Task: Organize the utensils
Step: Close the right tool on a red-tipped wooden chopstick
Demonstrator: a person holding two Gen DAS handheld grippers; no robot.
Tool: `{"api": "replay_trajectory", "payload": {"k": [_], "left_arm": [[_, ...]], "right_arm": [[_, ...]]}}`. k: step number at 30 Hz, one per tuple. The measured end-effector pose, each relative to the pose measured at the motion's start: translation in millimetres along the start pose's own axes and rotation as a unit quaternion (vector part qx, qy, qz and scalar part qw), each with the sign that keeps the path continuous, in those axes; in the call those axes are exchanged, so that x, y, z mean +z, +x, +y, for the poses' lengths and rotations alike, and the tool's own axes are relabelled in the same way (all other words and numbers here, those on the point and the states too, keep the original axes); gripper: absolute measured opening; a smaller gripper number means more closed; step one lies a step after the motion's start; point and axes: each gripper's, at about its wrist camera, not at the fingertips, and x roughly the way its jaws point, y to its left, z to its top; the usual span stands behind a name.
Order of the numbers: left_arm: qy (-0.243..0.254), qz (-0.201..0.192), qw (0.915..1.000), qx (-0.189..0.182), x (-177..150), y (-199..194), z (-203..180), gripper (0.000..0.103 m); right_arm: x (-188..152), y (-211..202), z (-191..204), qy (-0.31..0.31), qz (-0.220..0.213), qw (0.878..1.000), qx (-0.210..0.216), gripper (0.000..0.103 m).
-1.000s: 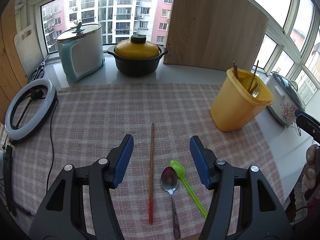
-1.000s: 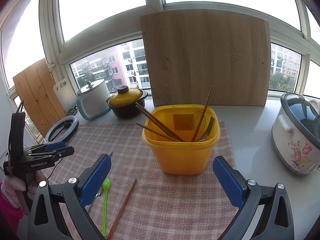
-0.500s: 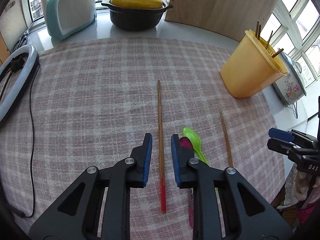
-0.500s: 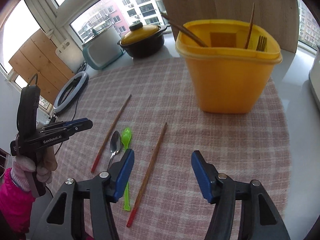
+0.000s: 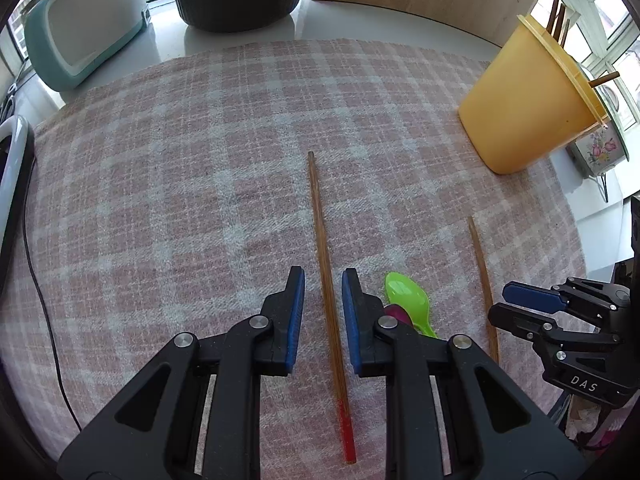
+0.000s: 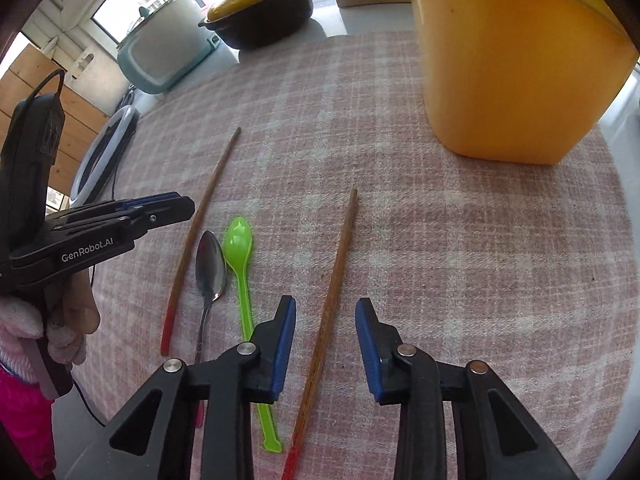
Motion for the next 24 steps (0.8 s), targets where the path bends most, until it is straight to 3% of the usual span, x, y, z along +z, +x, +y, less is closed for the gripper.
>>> {"api": "replay_trajectory", "payload": {"k": [15,17,24], "left_arm": [[0.025,0.015,0.9991,0.031,24.9,25.6,-9.4,0.016],[0.027,0.011,0.9988,0.039,28.5,27.5,-11.2,0.008],[0.011,0.004,0.9995,0.03,27.8,25.6,1.2,0.005]], "right_arm": [[14.4,14.9,12.3,-0.02,0.018,0.999,-0.047,0.024],[15.6,17.0,16.7,-0.03,0.02,0.998,-0.053,0.021],[18.1,19.6,19.2,-0.053,0.02,0.996,-0.063,0.007]]}}
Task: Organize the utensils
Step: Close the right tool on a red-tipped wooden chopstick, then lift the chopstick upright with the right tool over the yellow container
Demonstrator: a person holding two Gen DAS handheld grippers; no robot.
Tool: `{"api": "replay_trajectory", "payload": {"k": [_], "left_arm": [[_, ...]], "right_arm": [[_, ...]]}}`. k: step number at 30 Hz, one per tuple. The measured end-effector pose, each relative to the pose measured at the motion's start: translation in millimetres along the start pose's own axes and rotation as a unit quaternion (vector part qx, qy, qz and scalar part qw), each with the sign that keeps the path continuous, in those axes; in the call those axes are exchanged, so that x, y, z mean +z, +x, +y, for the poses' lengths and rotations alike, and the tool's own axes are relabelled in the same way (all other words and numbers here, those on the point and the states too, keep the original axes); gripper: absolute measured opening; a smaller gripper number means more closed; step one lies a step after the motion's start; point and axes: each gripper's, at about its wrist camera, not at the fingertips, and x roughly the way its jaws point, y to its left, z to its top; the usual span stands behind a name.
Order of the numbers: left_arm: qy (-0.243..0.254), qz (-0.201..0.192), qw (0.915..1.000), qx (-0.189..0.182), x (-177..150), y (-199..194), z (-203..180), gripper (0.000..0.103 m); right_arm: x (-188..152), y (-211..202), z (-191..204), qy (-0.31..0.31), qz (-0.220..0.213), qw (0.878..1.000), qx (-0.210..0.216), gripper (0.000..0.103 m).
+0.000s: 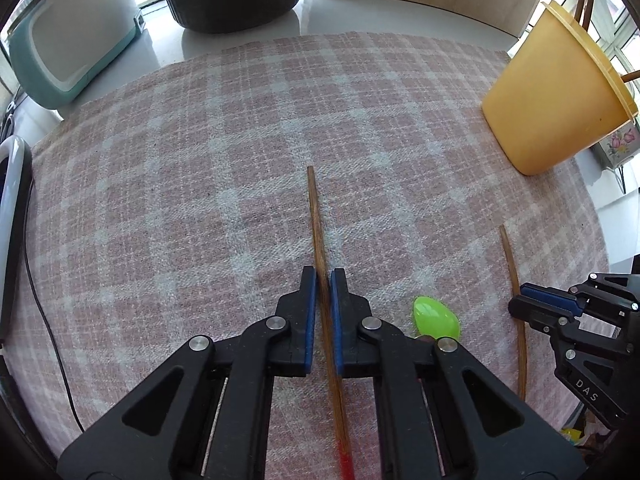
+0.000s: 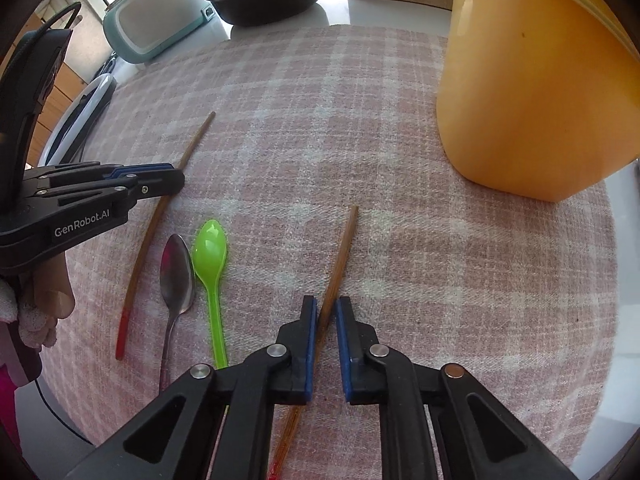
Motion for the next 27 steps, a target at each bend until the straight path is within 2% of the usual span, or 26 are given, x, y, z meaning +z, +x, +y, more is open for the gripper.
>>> {"api": "replay_trajectory", "payload": {"k": [8,15,20,27], "left_arm": [[-0.029,-0.012,0.9995,-0.01,-18.3,-6.2,9.9,0.004],[-0.057,-0.048,0.9969,-0.025,-40.2,-29.4,23.3,0.004],[-0.074,-0.081,0.9933,-0.036,-60.3,-56.4,16.1,0.004],[-0.085,-0.12,0.9875,-0.055,-75.4,-99.2,-9.3,0.004]], "right_arm": [[-3.8,-2.9,-9.7,0.012,-0.012,1.0,0.027,0.005],[-13.4,-15.0,-21.0,0.037,-0.033,0.996,0.068,0.004],[-21.6,-35.6,-31.7,0.05,-0.063,0.992,0.095,0.003],[-32.0,-70.2,-41.2,0.052,-0.111,0.987,0.104,0.003]]}}
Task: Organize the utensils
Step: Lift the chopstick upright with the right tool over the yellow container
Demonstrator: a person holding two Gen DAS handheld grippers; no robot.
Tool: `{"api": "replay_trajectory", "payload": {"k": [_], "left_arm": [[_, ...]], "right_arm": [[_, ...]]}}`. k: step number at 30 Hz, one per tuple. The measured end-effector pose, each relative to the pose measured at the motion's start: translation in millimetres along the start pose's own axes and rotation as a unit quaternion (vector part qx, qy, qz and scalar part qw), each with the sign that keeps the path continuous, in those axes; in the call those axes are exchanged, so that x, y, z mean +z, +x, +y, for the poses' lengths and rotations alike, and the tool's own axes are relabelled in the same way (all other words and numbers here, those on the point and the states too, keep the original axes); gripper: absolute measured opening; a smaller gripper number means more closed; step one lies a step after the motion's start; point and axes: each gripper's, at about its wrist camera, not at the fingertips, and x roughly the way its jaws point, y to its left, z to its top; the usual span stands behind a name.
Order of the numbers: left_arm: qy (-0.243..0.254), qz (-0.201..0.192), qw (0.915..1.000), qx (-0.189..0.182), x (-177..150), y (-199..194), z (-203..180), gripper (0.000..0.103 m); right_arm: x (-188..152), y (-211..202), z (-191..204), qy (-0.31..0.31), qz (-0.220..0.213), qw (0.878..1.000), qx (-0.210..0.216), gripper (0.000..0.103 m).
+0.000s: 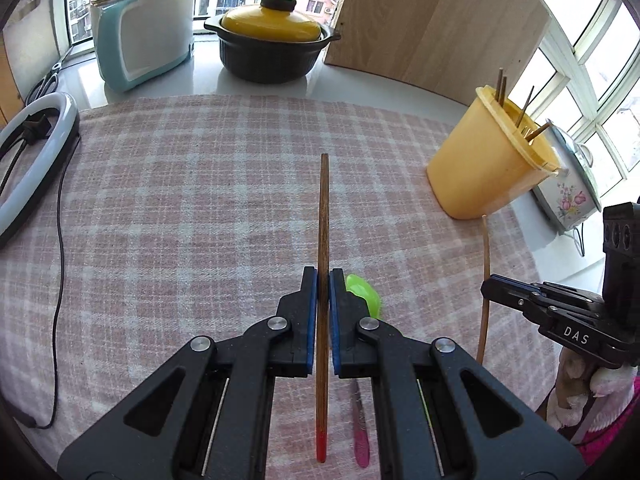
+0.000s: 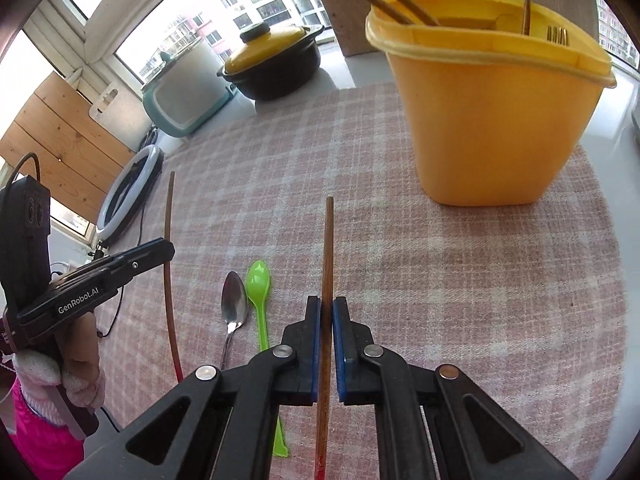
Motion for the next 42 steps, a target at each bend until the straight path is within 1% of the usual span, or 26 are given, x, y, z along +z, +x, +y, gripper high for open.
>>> {"api": "replay_trajectory", "payload": {"k": [10,17,20,35,42], "left_arm": [[0.023,-0.043,0.9985,-0.023,-2.9,-37.6,-37.0,0.003],[0.035,-0.064,0.9965,-0.04,1.3,-51.1,-62.5,0.003],[0.04,-0.074,0.9954,-0.047,5.3,-55.7,-73.4,0.003],[0.037,-0.131,0.9882,-0.07,41.7,-65.8,-120.8,0.003],[0.04,-0.16,0.9832,-0.079,62.7,-71.5,-145.8,0.003]], "right_arm": [[-2.5,-52.7,-9.2,-0.005,-0.066,0.998,0.005,0.003],[-1.4,-79.2,-6.3,-0.035,-0.104,0.994,-0.004,0.003],[-0.1,-90.7,-6.7,-0.04,-0.117,0.992,-0.002,0.003],[20.1,-152.0,-30.2,-0.035,-0.18,0.983,0.013,0.003],[39.7,-175.8,-45.4,-0.036,-0.207,0.978,0.013,0.003]]}}
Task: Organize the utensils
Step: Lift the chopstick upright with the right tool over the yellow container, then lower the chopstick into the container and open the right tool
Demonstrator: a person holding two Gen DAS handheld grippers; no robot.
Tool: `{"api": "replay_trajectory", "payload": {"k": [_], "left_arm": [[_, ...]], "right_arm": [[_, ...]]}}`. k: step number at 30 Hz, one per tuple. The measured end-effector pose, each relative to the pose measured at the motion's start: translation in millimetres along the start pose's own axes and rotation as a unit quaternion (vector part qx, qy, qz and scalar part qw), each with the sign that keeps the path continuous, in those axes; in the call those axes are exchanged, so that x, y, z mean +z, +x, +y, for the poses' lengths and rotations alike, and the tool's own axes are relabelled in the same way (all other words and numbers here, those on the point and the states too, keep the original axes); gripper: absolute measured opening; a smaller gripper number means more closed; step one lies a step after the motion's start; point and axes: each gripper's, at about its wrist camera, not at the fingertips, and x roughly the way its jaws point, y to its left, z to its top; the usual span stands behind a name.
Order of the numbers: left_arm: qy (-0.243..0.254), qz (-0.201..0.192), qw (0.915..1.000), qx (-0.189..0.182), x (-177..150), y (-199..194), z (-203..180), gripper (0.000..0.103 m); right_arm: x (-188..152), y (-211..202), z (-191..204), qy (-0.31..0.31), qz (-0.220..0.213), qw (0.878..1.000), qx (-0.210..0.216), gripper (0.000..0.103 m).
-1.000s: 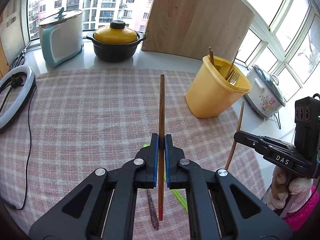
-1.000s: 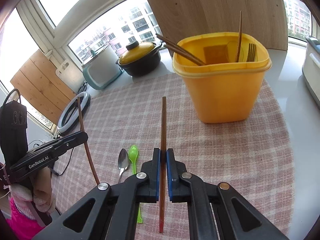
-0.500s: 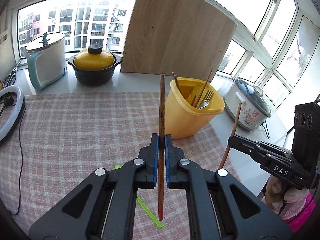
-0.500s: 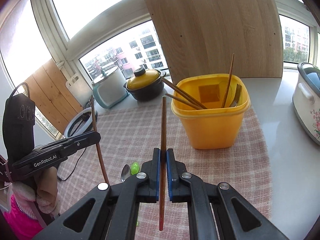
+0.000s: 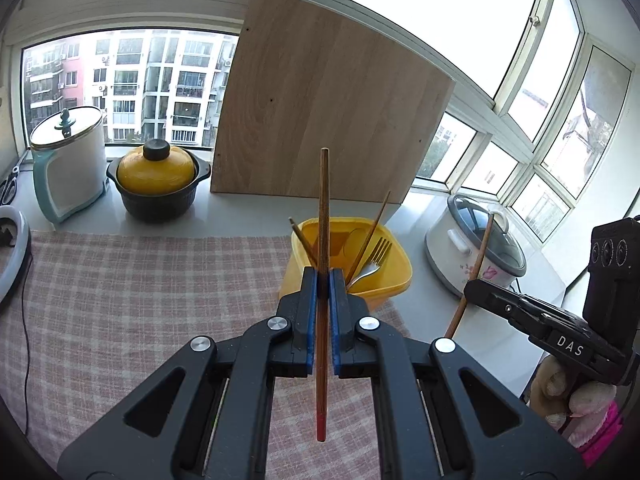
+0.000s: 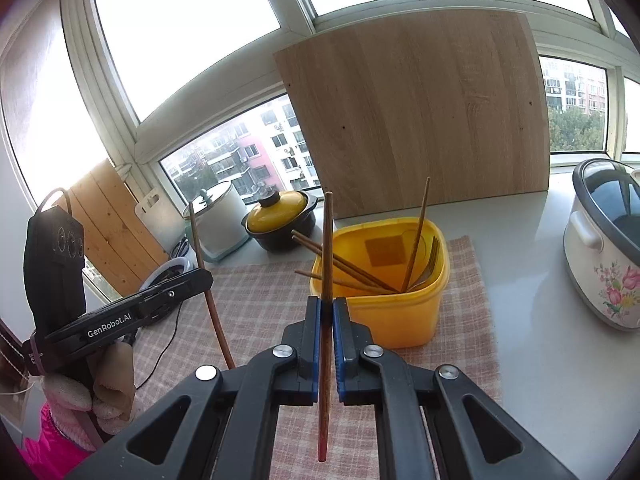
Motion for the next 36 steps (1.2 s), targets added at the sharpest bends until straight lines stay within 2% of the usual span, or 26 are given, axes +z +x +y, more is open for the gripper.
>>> {"api": "replay_trajectory", "payload": {"k": [9,20,26,29,36], "left_arm": [[-0.003,-0.043,0.9991,0.0,30.5,14.7,-30.6,0.003],[-0.02,-0.081,0.9964,0.015,67.0,39.2,-41.2,0.003],[-0.033,-0.09,0.995,0.027,79.9,52.4,-36.6,0.003],[-0.029,-0.098,0.9938,0.045,83.0,58.8,-34.8,0.003],[-0.023,-0.089,0.9939,0.059,81.1,78.1,-30.2,0.003]], "right_arm": [[37.3,-16.2,-18.5,-0.016,-0.039,0.999,0.002,0.003],[72.9,-9.0,-42.9,-0.008,-0.067,0.998,0.009,0.003],[89.4,-1.6,-45.2,-0.017,-0.077,0.997,0.006,0.003],[97.8,4.6,-45.6,-0.02,-0.082,0.996,0.004,0.003],[105.2,24.9,-48.0,-0.025,-0.085,0.996,-0.009,0.003]]}}
